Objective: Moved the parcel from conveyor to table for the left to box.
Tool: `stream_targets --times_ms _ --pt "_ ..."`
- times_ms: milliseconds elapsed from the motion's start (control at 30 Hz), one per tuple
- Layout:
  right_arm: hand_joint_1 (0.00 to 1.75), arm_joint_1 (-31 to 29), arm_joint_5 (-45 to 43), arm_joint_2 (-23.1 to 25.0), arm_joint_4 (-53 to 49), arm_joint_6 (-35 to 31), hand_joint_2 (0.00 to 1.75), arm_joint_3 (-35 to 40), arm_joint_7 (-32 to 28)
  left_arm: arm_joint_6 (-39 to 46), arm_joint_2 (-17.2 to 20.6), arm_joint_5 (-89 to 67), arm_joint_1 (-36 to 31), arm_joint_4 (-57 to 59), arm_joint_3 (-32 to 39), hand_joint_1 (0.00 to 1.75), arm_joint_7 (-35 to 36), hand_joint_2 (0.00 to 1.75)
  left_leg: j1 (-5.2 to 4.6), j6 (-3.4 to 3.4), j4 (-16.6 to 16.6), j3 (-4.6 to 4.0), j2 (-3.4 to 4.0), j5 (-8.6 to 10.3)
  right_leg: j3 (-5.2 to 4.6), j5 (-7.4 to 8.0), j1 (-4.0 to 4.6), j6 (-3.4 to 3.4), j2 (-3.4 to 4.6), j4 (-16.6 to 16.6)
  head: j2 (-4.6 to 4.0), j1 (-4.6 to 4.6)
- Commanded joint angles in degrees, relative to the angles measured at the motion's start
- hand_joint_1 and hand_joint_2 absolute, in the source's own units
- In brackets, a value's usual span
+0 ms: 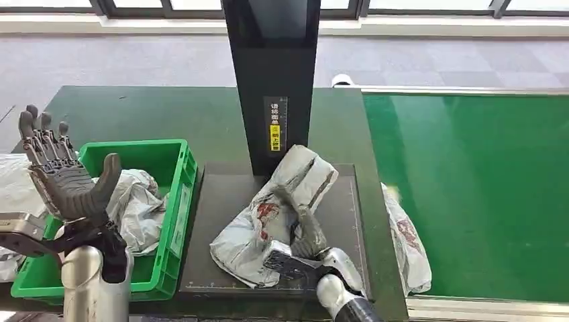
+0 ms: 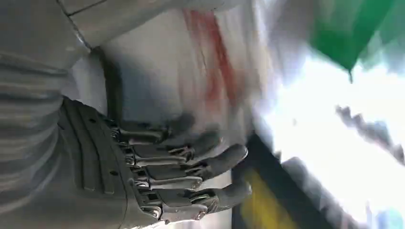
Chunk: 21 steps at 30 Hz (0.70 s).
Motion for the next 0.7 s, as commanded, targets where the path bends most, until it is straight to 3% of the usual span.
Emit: stream_targets --times_ms 33,100,167,567,600,700 --pt "0.00 15.1 16.2 -0.2 -46.5 -13.5 1.75 -8.7 -0.4 4.4 2.0 -8.8 -0.8 5.8 -6.4 0.00 1.5 1.75 0.01 0.00 0.0 -0.12 -0.22 0.00 -0.04 -0.08 0.02 -0.03 -0.22 0.0 0.00 0.02" --pt "0.00 16.5 22.1 2.2 -53.2 -13.5 1.75 -12.9 -0.4 4.1 2.1 -9.9 -1.2 7.2 -7.9 0.00 1.6 1.75 0.01 -0.02 0.0 -0.10 -0.26 0.00 -0.04 -0.11 0.03 -0.07 -0.30 0.0 0.00 0.02" --pt "0.00 16.9 21.8 4.1 -59.2 -13.5 1.75 -15.4 -0.4 1.8 3.1 -13.2 -1.5 9.2 -12.1 0.00 1.7 1.75 0.00 -0.02 0.0 -0.11 -0.29 0.03 -0.05 -0.08 0.02 -0.07 -0.33 0.0 0.00 0.02" --pt "0.00 16.9 21.8 4.1 -59.2 -13.5 1.75 -15.4 -0.4 1.8 3.1 -13.2 -1.5 9.2 -12.1 0.00 1.7 1.75 0.03 -0.01 -0.1 -0.04 -0.01 0.07 -0.05 0.08 0.05 -0.03 -0.06 -0.1 0.00 0.02" --pt "0.00 16.6 20.3 5.1 -60.6 -13.5 1.75 -16.7 -0.4 0.6 4.5 -18.5 -1.7 10.5 -15.1 0.00 2.8 1.75 0.04 -0.02 -0.1 -0.01 -0.01 0.08 -0.02 0.09 0.06 -0.04 -0.06 -0.2 0.02 0.02" --pt "0.00 15.6 17.2 4.5 -59.1 -13.5 1.75 -18.3 -0.4 2.0 3.0 -24.7 -2.9 15.8 -20.4 0.00 2.6 1.75 0.04 -0.02 -0.1 -0.03 -0.21 0.14 0.04 0.09 0.05 -0.02 -0.25 -0.2 0.00 0.00"
